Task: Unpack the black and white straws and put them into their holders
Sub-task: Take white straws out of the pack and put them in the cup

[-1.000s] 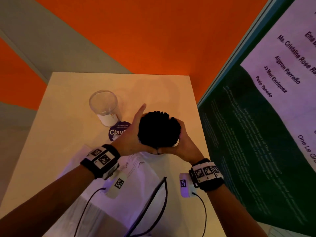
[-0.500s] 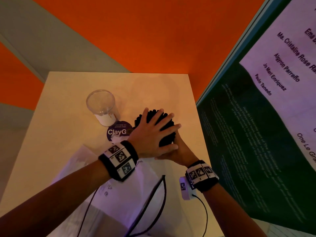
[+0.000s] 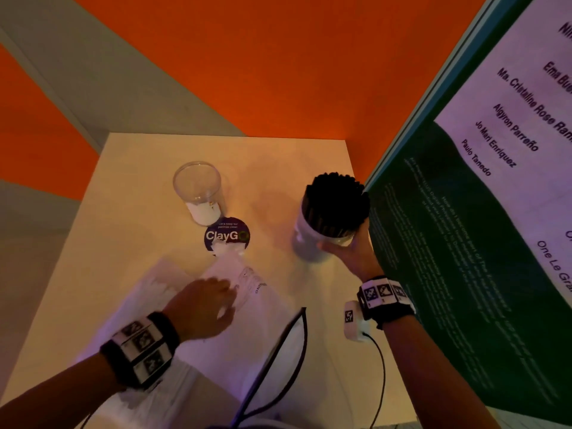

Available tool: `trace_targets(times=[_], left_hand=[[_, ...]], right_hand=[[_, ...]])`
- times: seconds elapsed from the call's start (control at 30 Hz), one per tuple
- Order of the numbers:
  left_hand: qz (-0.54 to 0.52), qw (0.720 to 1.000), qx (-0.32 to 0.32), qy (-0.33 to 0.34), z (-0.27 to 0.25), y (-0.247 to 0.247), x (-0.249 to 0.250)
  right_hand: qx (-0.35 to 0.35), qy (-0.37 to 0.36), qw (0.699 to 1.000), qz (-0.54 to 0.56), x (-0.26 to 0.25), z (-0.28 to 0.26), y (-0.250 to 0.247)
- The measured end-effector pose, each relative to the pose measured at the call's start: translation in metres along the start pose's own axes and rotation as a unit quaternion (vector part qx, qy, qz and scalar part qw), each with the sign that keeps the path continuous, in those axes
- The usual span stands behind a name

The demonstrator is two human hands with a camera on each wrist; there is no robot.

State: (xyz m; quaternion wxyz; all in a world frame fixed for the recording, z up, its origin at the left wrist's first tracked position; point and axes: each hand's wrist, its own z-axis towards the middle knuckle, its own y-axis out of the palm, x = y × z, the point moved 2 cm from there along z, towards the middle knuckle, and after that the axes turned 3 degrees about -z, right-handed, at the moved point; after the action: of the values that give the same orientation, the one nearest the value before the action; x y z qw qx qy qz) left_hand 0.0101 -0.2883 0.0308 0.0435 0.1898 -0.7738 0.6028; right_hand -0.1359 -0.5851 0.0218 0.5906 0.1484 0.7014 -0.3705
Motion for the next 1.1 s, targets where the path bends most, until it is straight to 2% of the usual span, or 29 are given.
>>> trace_targets(times=[0.03,0.07,0.1,0.13,0.17,0.23,0.27,0.3,0.33,0.37,0.43,0.47,0.53,0.63,0.67,0.7,0.8,0.87,0.9,0.97,1.1], left_hand=[[0.017,0.998,-0.059,-0.023,-0.010,0.024,-0.008],[0.019,0.992,-0.115,-0.045,-0.016,0.044,-0.013],[0.010,0.985,-0.162,-0.059,-0.019,0.061,-0.016],[-0.002,0.979,-0.193,-0.064,-0.019,0.075,-0.015],[-0.015,0.976,-0.210,-0.064,-0.016,0.084,-0.013],[-0.016,0.976,-0.213,-0.051,-0.005,0.096,-0.003],[-0.007,0.977,-0.209,-0.042,0.002,0.099,0.002],[0.002,0.977,-0.208,-0.036,0.009,0.102,0.006],[0.001,0.977,-0.212,-0.036,0.015,0.103,0.008],[-0.008,0.976,-0.216,-0.040,0.019,0.101,0.007],[-0.019,0.981,-0.187,-0.041,0.022,0.092,-0.002],[-0.018,0.988,-0.147,-0.040,0.020,0.086,-0.011],[-0.012,0.997,-0.057,-0.055,0.007,0.075,-0.036],[0.011,0.992,0.011,-0.124,-0.025,0.070,-0.079],[0.002,0.987,0.026,-0.158,-0.035,0.071,-0.093],[-0.016,0.979,0.031,-0.202,-0.044,0.072,-0.108],[-0.099,0.936,-0.004,-0.338,-0.069,0.078,-0.145],[-0.174,0.910,-0.004,-0.377,-0.078,0.078,-0.161],[-0.207,0.900,0.004,-0.385,-0.080,0.077,-0.168],[-0.256,0.884,0.009,-0.392,-0.083,0.074,-0.178],[-0.385,0.837,-0.004,-0.389,-0.082,0.073,-0.198]], right_hand=[[0.001,0.061,0.997,-0.047,-0.001,-0.003,0.001],[-0.013,0.149,0.981,-0.125,-0.003,-0.010,0.005],[-0.039,0.232,0.947,-0.218,-0.007,-0.020,0.012],[-0.063,0.260,0.916,-0.298,-0.013,-0.033,0.021],[-0.076,0.217,0.908,-0.349,-0.021,-0.046,0.033],[-0.123,0.016,0.928,-0.352,-0.042,-0.076,0.069],[-0.186,-0.061,0.918,-0.344,-0.046,-0.093,0.088],[-0.263,-0.105,0.890,-0.358,-0.045,-0.111,0.107],[-0.337,-0.112,0.847,-0.397,-0.037,-0.128,0.121],[-0.390,-0.087,0.799,-0.450,-0.024,-0.141,0.128],[-0.436,-0.002,0.717,-0.543,0.004,-0.154,0.124],[-0.438,0.036,0.690,-0.575,0.014,-0.154,0.116],[-0.414,0.090,0.664,-0.616,0.025,-0.146,0.100],[-0.382,0.158,0.630,-0.657,0.014,-0.121,0.087],[-0.376,0.167,0.638,-0.652,0.003,-0.110,0.089],[-0.368,0.157,0.667,-0.629,-0.010,-0.096,0.095],[-0.330,0.059,0.811,-0.479,-0.067,-0.045,0.135],[-0.285,-0.003,0.871,-0.399,-0.106,-0.009,0.168],[-0.262,-0.022,0.888,-0.378,-0.121,0.009,0.184],[-0.237,-0.029,0.902,-0.360,-0.144,0.039,0.214],[-0.233,0.014,0.876,-0.422,-0.145,0.063,0.253]])
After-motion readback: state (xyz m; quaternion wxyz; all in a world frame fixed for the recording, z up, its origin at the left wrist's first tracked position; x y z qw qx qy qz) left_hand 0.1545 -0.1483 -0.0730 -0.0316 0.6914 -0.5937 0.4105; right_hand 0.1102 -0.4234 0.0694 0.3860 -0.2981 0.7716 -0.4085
